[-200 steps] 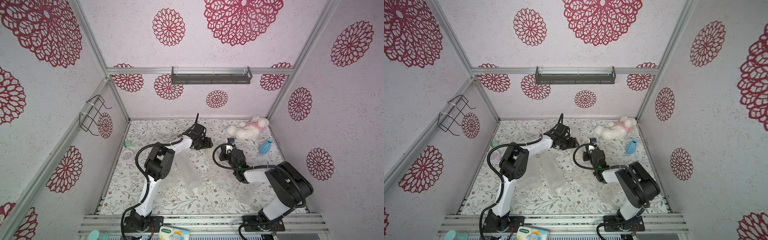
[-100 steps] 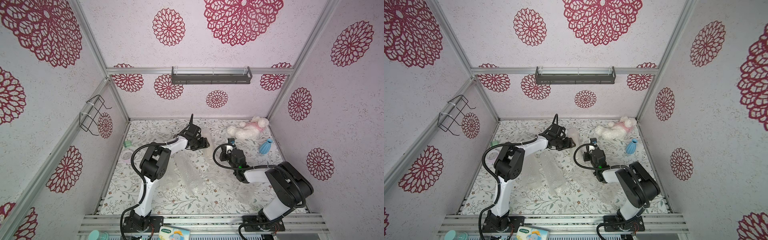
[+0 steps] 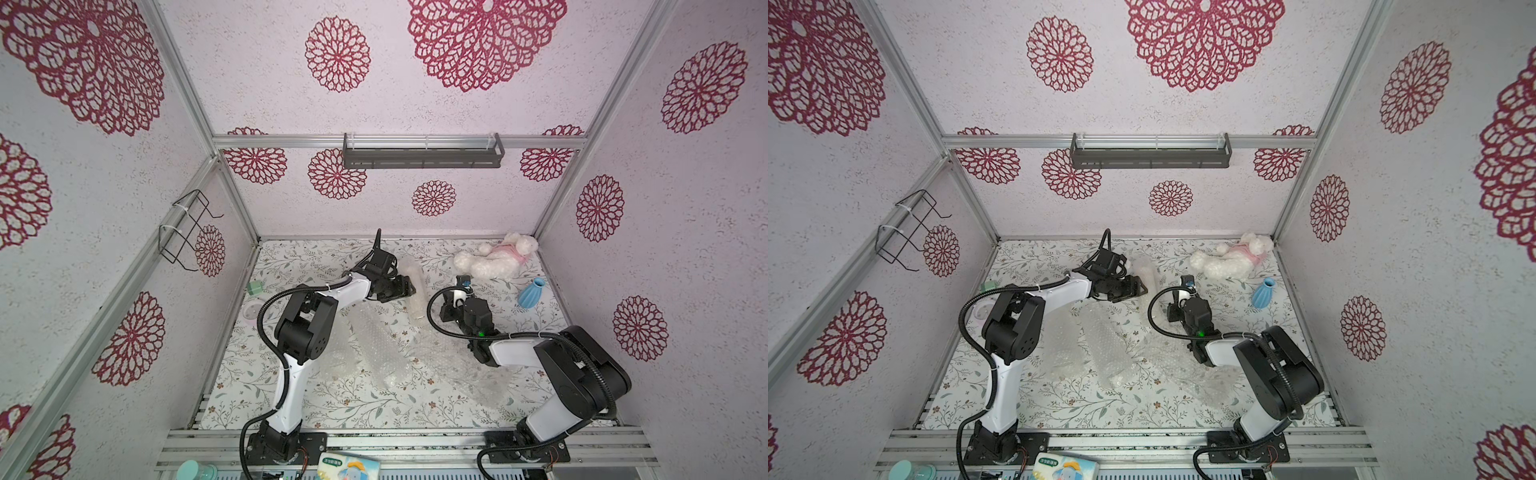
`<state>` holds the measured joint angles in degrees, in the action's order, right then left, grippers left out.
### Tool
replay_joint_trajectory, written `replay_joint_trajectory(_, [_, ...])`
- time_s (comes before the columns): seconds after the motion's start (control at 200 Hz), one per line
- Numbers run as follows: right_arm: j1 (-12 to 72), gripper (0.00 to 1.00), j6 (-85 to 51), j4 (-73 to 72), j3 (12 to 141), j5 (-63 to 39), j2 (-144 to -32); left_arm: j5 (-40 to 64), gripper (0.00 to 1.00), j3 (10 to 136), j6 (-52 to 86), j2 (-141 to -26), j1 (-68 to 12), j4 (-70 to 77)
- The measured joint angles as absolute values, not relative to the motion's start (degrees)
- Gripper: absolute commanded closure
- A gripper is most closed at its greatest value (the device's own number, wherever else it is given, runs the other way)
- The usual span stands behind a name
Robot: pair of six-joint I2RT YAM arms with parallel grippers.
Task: Unwrap the vase from the bubble wrap
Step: Unwrap the bubble wrap at the center of the board.
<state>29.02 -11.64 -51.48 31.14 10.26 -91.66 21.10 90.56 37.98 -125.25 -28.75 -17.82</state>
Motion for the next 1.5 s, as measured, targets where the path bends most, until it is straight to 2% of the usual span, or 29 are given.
replay_joint_trajectory(1.496, [28.6,1.00,-10.9,-49.7,31.1,10.2,-89.9,17.8,0.29,80.0,39.9,-117.5,-24.3,-18.9])
